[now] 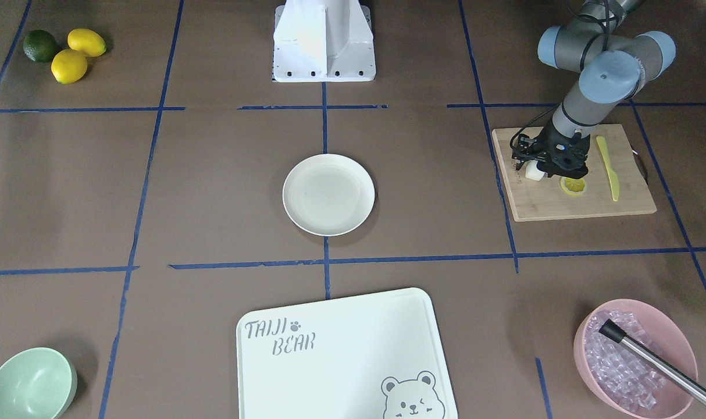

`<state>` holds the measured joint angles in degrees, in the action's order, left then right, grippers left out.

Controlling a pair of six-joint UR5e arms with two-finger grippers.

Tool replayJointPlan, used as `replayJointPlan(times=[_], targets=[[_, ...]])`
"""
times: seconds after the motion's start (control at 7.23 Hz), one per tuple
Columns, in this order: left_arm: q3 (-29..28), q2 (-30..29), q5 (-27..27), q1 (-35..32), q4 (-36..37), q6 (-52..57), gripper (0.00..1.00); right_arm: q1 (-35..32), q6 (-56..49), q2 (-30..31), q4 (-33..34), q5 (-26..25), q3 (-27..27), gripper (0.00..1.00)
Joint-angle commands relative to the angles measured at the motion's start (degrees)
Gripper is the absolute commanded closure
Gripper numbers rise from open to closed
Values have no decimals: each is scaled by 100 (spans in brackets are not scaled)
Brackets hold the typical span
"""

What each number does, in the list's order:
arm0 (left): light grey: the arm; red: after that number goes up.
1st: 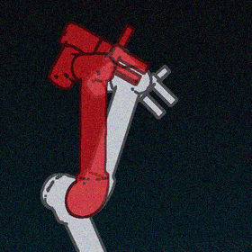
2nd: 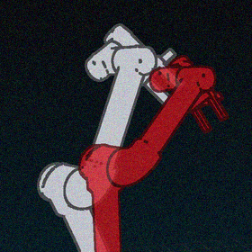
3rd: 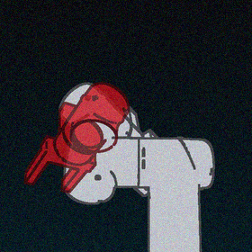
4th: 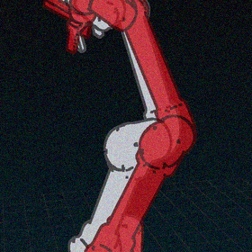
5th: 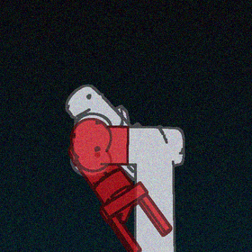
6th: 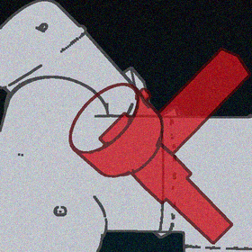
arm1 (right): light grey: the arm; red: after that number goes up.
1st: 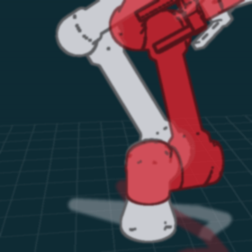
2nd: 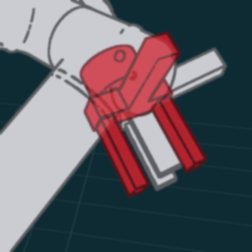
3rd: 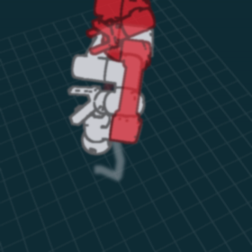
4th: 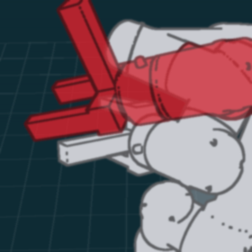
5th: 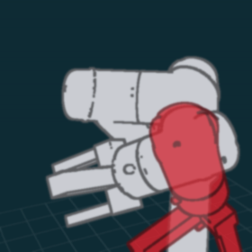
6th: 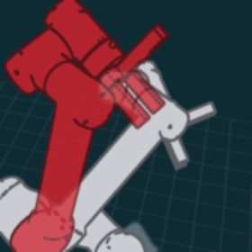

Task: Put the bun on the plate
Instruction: 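Close the left gripper on the white bun and lift it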

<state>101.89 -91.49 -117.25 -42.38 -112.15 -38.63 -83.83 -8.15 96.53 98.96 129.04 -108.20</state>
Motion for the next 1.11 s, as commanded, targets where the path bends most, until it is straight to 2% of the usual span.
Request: replayJointPlan(times=[0.0, 0.14, 0.42, 0.69, 0.83, 0.97], targets=[[-2, 0, -9, 2, 0, 5, 49, -2, 7, -3, 9, 7, 0, 0], [7, 0, 0, 2, 0, -30, 60, 7, 7, -3, 0, 16, 0, 0], [156, -9, -44, -7, 9, -83, 70, 7, 7, -3, 0, 16, 0, 0], [619, -18, -53, -7, 61, -257, 70, 7, 7, -3, 0, 16, 0, 0], [726, -227, -53, 2, 70, -607, 70, 7, 16, -3, 0, 24, 0, 0], [640, -951, -44, 72, 96, -1585, 70, 7, 7, -3, 0, 24, 0, 0]])
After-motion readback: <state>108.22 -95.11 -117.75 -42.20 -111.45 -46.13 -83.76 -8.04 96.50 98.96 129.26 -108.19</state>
